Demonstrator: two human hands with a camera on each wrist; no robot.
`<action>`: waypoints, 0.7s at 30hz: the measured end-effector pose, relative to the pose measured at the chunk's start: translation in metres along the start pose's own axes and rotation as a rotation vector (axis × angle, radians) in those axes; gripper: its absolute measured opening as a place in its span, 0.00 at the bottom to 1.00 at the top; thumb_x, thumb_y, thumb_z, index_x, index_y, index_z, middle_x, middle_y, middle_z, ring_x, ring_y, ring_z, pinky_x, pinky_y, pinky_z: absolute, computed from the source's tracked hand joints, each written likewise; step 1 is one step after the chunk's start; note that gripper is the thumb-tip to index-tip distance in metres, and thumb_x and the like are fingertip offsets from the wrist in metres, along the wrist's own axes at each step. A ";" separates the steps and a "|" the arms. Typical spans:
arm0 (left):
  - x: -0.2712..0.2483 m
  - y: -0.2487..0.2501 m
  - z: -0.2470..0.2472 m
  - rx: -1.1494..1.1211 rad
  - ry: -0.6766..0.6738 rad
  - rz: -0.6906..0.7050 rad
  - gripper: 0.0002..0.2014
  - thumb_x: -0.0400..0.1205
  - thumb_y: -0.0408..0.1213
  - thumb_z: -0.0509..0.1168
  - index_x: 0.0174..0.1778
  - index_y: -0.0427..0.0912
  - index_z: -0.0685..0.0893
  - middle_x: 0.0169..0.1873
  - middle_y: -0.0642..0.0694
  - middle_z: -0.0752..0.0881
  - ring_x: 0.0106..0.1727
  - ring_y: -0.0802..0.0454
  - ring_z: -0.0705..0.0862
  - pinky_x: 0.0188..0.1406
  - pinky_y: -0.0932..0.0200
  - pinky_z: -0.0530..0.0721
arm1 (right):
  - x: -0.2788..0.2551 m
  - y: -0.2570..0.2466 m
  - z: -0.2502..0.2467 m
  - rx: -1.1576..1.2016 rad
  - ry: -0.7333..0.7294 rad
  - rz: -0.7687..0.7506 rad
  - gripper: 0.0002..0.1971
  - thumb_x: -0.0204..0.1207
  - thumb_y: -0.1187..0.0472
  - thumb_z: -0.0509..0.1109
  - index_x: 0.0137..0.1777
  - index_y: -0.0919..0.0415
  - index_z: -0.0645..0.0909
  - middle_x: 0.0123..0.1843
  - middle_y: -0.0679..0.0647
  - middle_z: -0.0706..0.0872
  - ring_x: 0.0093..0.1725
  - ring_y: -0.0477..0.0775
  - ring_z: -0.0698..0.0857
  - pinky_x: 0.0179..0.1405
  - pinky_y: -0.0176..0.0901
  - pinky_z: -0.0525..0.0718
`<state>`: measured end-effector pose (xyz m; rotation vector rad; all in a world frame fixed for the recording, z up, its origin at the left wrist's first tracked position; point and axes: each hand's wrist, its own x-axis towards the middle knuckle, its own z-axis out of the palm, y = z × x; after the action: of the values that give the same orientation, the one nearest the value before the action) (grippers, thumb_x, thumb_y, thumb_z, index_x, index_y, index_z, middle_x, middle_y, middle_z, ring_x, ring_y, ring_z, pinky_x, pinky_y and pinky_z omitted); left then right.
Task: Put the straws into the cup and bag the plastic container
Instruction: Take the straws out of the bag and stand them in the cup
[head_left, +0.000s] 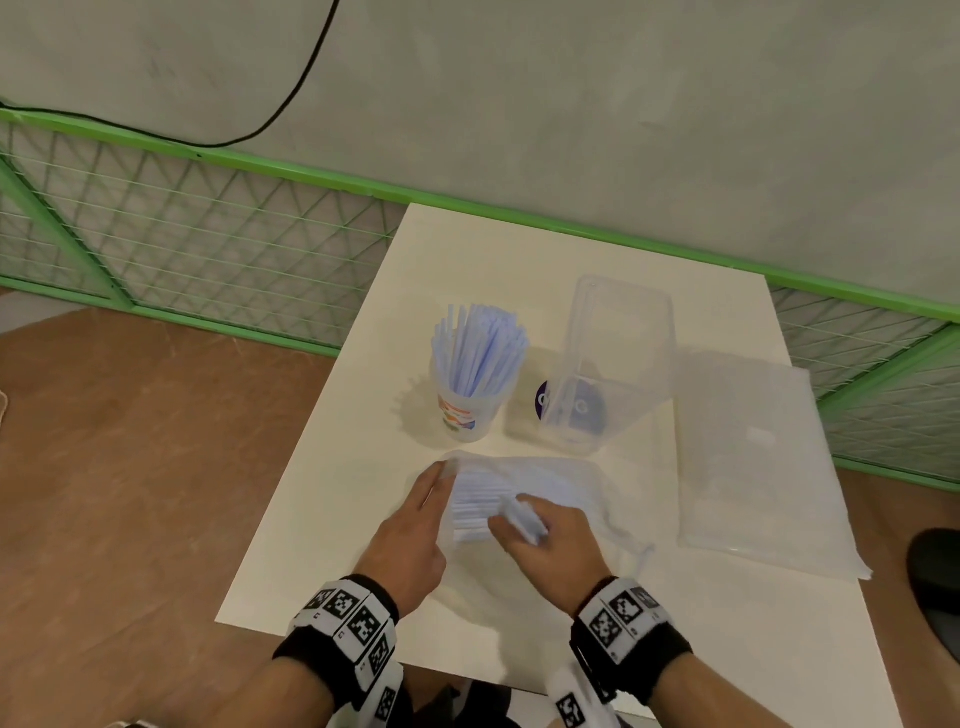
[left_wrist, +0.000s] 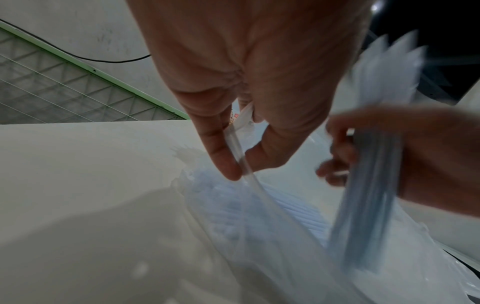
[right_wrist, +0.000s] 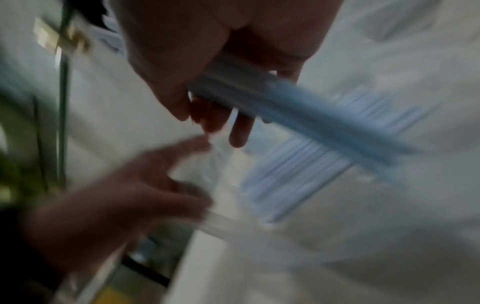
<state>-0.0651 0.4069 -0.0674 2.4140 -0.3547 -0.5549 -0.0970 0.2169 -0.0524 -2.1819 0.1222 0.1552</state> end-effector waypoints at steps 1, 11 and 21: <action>0.000 0.000 0.000 -0.003 0.004 0.006 0.46 0.73 0.22 0.60 0.84 0.55 0.50 0.83 0.63 0.47 0.52 0.46 0.85 0.49 0.58 0.82 | -0.003 -0.008 -0.002 0.083 0.019 0.018 0.15 0.76 0.58 0.73 0.32 0.66 0.76 0.28 0.58 0.77 0.28 0.48 0.73 0.31 0.39 0.72; 0.002 -0.002 0.003 -0.034 -0.010 -0.008 0.47 0.74 0.23 0.60 0.84 0.59 0.48 0.83 0.65 0.46 0.55 0.49 0.84 0.50 0.64 0.78 | -0.001 -0.010 -0.009 0.129 0.037 0.221 0.16 0.68 0.51 0.71 0.28 0.61 0.75 0.23 0.47 0.75 0.26 0.43 0.73 0.29 0.41 0.74; 0.003 -0.001 0.002 -0.029 -0.008 -0.001 0.46 0.74 0.23 0.61 0.84 0.57 0.49 0.83 0.63 0.47 0.52 0.49 0.84 0.49 0.60 0.82 | -0.005 -0.013 -0.014 0.182 0.059 0.189 0.03 0.69 0.61 0.76 0.35 0.54 0.88 0.41 0.47 0.92 0.42 0.45 0.89 0.45 0.35 0.84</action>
<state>-0.0635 0.4053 -0.0699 2.3845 -0.3465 -0.5672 -0.0995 0.2132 -0.0333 -1.9920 0.3625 0.1795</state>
